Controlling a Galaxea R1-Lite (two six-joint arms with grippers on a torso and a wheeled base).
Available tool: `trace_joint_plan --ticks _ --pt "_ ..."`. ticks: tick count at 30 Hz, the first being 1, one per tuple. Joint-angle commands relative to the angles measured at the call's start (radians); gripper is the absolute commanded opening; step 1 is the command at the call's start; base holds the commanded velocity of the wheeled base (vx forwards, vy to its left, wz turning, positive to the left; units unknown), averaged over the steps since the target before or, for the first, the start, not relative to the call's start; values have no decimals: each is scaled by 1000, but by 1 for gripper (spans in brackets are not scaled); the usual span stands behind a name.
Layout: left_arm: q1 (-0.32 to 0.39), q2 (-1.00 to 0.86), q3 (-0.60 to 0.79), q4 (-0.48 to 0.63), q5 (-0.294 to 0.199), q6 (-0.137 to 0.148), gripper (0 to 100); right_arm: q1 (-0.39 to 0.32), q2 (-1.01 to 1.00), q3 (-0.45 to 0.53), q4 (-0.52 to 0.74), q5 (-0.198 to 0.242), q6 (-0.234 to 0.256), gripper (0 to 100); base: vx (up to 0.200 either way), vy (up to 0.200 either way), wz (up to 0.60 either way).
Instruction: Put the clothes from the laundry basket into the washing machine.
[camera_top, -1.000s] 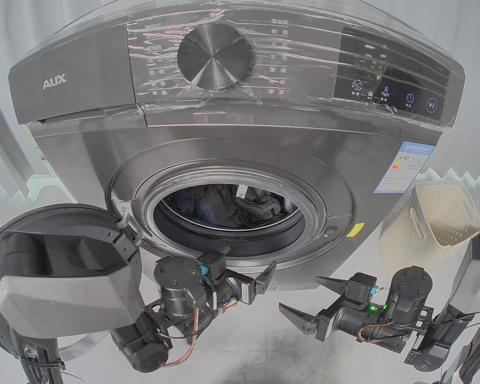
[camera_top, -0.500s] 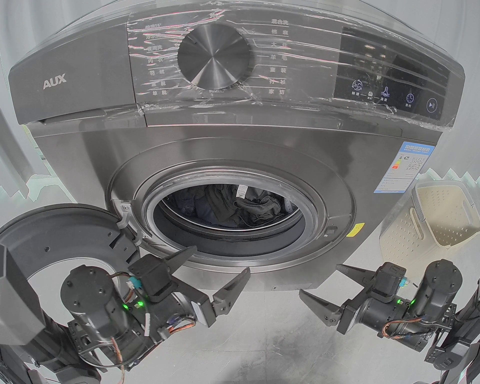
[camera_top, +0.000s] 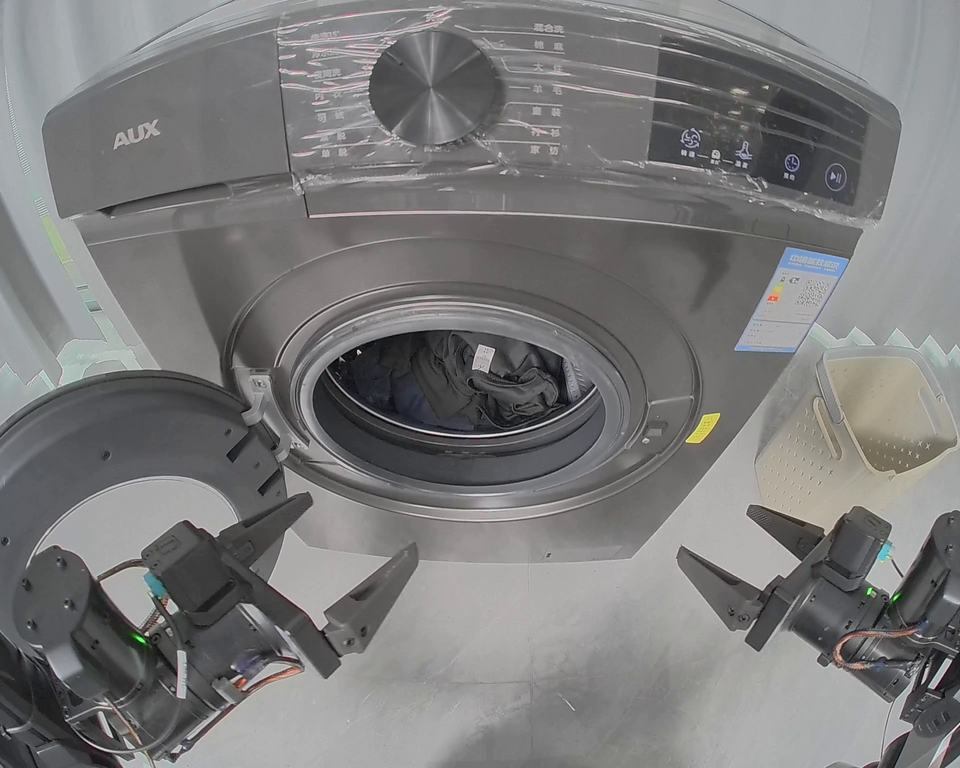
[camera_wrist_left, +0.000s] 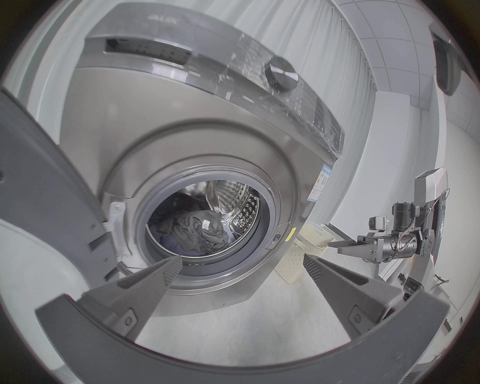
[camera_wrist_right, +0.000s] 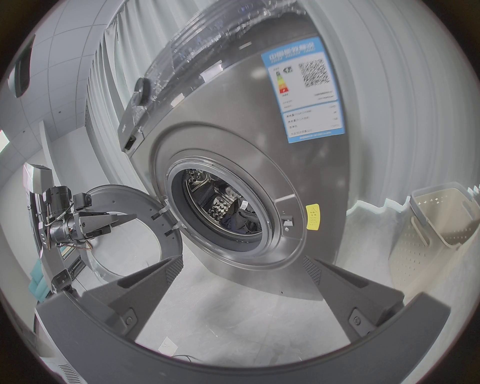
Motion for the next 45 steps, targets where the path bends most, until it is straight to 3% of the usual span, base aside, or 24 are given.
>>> trace_joint_plan --ticks 1,9,12,16,18,25,26,30,34,39,45 --pt "33 -95 50 0 -1 2 100 -13 -91 42 15 -6 1 100 -200 0 0" --pt "85 -180 88 13 -2 18 100 -87 -207 42 94 2 -25 100 -150 0 0" --pt "122 -218 88 45 -4 27 100 -86 -293 42 203 11 -29 100 -200 0 0" --pt "138 -302 88 145 -7 42 100 -87 -440 41 374 11 -29 100 -200 0 0" --pt "142 -325 88 174 -7 44 100 -89 -469 39 402 11 -29 100 -100 0 0" --pt "174 -589 88 448 -4 44 100 -222 -689 42 608 11 -63 100 0 0 0" --pt "174 -589 88 448 -4 44 100 -222 -689 42 608 11 -63 100 0 0 0" --pt "285 -772 90 665 -8 48 100 -402 -844 42 764 16 -126 100 0 0 0" --pt "386 -891 88 818 -13 47 100 -518 -974 42 867 37 -144 100 0 0 0" --pt "466 -1059 90 959 -36 15 100 -580 -1233 42 1108 95 -147 100 0 0 0" --pt "642 -1270 90 1142 -76 21 100 -586 -1448 42 1344 112 -140 100 -133 0 0"
